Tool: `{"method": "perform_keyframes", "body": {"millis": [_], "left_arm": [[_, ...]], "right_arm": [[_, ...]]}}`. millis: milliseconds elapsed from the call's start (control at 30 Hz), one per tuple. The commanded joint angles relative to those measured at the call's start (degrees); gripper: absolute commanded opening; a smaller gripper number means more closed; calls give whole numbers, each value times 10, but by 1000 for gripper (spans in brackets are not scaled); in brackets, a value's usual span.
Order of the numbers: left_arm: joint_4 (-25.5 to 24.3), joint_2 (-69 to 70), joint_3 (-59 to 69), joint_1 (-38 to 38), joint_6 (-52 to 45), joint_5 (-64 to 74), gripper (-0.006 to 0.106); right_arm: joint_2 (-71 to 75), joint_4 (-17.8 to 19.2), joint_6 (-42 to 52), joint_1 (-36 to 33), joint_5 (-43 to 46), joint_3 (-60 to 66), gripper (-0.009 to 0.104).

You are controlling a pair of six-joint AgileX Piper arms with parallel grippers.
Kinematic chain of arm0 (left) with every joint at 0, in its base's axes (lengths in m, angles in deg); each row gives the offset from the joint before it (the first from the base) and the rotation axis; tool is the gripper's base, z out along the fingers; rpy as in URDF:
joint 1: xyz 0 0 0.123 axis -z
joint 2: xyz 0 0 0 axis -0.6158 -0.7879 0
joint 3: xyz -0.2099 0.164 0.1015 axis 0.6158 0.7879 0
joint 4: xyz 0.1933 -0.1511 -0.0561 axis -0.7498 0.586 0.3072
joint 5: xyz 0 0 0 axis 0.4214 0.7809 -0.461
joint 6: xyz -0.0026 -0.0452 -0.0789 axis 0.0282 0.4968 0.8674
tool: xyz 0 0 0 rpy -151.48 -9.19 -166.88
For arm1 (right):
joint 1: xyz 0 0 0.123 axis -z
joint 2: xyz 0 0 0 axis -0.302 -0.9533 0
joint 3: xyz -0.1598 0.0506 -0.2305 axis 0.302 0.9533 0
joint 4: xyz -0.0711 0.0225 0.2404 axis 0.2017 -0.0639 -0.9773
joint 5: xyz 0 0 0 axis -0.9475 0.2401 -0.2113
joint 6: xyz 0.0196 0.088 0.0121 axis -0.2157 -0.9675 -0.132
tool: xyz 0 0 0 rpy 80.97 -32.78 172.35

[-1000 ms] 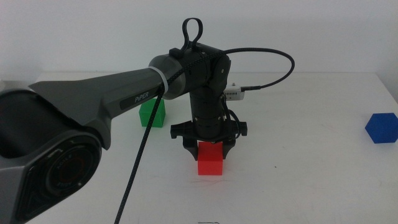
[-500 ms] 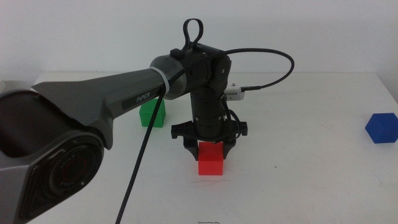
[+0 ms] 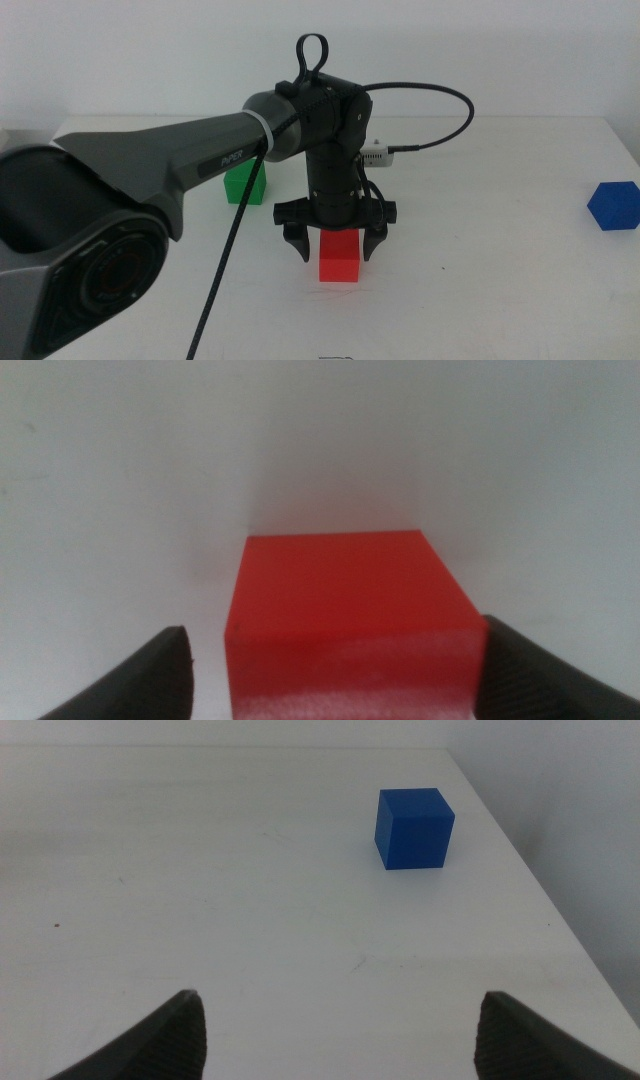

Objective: Stack red cubes first, then green, then blue cubes in a specific spot.

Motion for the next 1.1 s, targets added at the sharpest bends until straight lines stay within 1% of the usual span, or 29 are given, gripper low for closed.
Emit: {"method": "perform_keyframes", "body": {"millis": [0, 233, 433, 600, 700, 867, 967, 1067], "left_arm": [[2, 52, -13, 1, 1, 5, 94], [0, 89, -13, 1, 1, 16, 94], [-41, 136, -13, -10, -1, 41, 94], [-41, 181, -13, -41, -69, 60, 94], [-43, 201, -13, -63, -75, 60, 94], [-40, 203, -13, -121, -95, 59, 94], [-21, 197, -13, -153, -132, 50, 94], [3, 179, -21, -185, -147, 46, 94]], "right_arm": [[13, 11, 5, 4, 41, -10, 80], [13, 11, 5, 4, 41, -10, 80], [13, 11, 5, 4, 41, -10, 80], [13, 11, 5, 4, 41, -10, 80], [13, 11, 5, 4, 41, -10, 80], [13, 11, 5, 4, 41, -10, 80], [13, 11, 5, 4, 41, -10, 80], [13, 11, 5, 4, 41, -10, 80]]}}
